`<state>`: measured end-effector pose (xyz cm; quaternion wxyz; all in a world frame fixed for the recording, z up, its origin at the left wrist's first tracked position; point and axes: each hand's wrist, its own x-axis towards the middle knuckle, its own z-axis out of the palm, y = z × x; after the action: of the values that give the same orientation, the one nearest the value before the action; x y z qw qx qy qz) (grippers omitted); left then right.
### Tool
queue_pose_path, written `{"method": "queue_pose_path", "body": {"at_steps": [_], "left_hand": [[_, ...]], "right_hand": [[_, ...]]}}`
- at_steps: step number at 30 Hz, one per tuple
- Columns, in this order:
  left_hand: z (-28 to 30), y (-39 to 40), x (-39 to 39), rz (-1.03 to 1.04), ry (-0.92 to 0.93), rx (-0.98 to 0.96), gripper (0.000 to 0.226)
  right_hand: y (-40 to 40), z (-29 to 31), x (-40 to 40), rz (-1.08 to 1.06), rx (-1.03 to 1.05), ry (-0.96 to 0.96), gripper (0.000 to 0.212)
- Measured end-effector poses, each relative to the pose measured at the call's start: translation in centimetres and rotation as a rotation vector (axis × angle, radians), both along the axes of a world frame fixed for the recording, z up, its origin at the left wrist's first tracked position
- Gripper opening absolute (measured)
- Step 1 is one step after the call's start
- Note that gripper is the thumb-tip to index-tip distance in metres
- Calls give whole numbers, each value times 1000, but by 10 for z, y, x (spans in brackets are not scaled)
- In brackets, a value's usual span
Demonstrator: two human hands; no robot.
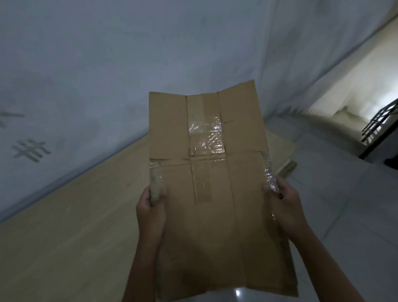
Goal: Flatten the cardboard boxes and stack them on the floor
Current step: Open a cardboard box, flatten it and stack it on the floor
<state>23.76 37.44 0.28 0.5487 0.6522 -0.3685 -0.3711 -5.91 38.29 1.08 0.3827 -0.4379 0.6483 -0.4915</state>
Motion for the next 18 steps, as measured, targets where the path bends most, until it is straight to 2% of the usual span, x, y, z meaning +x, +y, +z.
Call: {"method": "queue_pose_path", "body": {"at_steps": [6, 12, 18], "left_hand": [[4, -69, -109, -49, 51, 14, 21], [-6, -171, -196, -35, 99, 45, 9], [-26, -306, -294, -37, 218, 59, 36]], "right_hand": [[-61, 8, -116, 5, 49, -44, 23], [-171, 2, -214, 55, 79, -118, 22], [-309, 9, -308, 88, 92, -50, 21]]}}
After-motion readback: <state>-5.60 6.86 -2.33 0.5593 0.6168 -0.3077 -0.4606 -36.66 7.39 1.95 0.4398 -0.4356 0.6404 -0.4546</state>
